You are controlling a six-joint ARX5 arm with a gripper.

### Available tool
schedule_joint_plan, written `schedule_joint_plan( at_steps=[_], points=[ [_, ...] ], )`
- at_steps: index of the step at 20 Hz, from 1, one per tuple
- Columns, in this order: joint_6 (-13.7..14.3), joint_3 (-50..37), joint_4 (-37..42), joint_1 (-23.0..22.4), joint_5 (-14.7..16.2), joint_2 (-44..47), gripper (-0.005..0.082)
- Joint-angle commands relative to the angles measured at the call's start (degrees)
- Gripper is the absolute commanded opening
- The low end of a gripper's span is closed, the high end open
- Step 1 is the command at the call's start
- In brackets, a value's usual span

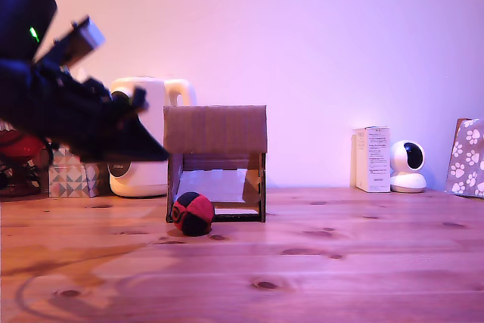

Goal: Drop the footbag into the cardboard dice tower

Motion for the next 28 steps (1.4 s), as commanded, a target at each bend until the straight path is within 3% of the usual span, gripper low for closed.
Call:
schedule_joint_plan(
  at_steps=[1, 2, 4, 5, 6, 7, 18, 24, 25, 26, 28],
  points=[
    [-0.2, 0.3, 1.5, -0.1, -0.8, 2.3, -0.0002],
    [-0.2, 0.9, 1.4, -0.1, -0.8, 3.2, 0.0114],
    [-0.2, 2.3, 1.3, -0.2, -0.8, 5.1, 0.0625],
    [-0.1, 3.1, 1.2, -0.3, -0.9, 5.9, 0.0815],
    [-0.1, 4.0, 0.8, -0.3, -0.8, 6.5, 0.0752],
    [0.0, 4.7, 0.8, -0.5, -0.9, 7.1, 0.0743],
    [0.1, 15.3, -2.6, -1.0, -1.4, 17.5, 0.0742],
    [0.3, 22.2, -9.8, -1.4, -1.4, 24.7, 0.0731],
    [0.3, 22.9, -11.5, -1.4, -1.4, 25.3, 0.067],
    [0.3, 23.4, -13.2, -1.4, -1.4, 25.5, 0.0548],
    [0.3, 23.9, -15.1, -1.4, -1.4, 25.4, 0.0226]
  ],
)
